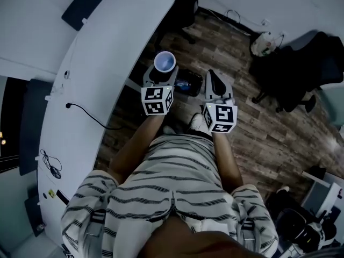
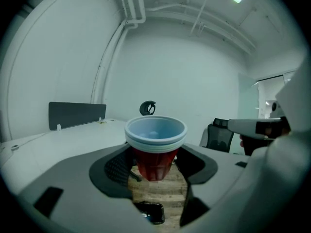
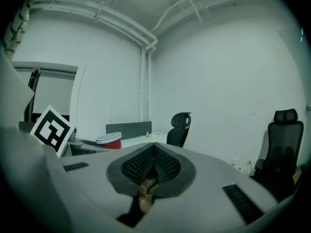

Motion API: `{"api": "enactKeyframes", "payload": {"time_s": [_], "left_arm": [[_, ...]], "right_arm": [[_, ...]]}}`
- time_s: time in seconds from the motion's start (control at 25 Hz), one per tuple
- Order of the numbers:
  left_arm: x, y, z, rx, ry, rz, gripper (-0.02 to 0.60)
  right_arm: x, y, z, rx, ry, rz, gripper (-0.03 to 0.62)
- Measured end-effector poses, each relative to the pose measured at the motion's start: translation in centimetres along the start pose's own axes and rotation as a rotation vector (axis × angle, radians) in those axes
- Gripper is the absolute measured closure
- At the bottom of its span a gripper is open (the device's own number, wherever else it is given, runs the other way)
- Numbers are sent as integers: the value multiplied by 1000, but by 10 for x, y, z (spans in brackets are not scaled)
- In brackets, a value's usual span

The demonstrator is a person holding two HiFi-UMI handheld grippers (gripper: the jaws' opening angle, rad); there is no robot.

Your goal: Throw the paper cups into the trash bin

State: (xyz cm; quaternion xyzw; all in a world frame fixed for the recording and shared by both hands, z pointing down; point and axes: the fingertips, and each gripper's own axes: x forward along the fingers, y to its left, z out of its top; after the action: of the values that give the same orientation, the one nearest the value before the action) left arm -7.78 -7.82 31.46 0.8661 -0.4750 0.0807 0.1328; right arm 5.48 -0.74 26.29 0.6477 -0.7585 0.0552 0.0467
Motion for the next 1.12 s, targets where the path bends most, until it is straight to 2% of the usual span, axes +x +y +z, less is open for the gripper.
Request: {"api": "enactKeyframes", "payload": {"time_s": [0.4, 0.96, 1.12], "left_arm": [[7, -35, -20, -46, 51, -58, 282], [27, -77, -57, -7, 141, -137, 282], [35, -82, -67, -1, 167, -139, 282]], "right_arm": [[-11, -20, -16, -1, 33, -24, 585], [-10, -48, -51, 28, 107, -21, 585], [-5, -54, -66, 39, 136, -7, 585]]}}
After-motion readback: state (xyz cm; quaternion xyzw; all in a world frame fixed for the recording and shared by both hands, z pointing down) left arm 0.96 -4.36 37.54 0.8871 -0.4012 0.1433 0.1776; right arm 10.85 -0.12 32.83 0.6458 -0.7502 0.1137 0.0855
